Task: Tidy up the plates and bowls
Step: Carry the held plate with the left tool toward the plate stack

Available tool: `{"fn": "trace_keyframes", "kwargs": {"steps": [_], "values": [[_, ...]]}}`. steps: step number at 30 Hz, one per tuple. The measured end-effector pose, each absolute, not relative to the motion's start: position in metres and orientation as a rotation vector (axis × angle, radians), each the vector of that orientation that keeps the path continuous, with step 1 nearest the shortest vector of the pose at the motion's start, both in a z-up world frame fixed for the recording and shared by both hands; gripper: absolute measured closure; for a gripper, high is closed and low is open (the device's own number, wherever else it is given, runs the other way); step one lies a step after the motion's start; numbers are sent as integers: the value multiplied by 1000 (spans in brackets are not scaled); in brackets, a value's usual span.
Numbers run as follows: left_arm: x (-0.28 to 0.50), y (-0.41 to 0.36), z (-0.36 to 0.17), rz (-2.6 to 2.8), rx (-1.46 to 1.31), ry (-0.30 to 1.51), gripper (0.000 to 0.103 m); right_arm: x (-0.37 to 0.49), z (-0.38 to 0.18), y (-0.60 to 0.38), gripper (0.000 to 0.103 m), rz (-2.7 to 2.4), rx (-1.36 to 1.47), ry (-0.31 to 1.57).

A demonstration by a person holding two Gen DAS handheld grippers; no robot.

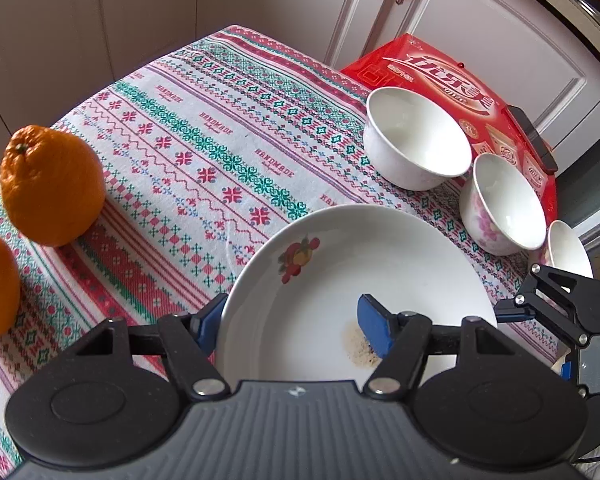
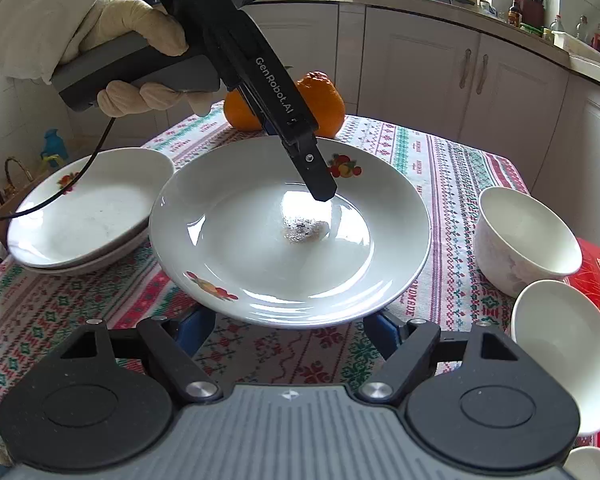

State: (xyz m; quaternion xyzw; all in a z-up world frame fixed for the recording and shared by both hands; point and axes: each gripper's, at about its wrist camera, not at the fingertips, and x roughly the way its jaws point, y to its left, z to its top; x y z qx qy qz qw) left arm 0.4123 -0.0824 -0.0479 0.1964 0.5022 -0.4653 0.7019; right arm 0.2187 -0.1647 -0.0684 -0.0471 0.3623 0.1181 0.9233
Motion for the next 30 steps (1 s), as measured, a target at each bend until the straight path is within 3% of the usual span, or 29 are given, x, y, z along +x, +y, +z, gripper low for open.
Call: {"fn": "trace_keyframes", "kwargs": {"steps": [30], "values": [[361, 52, -20, -821, 252, 1077, 35, 194, -43, -92, 18, 489, -195, 698]]}}
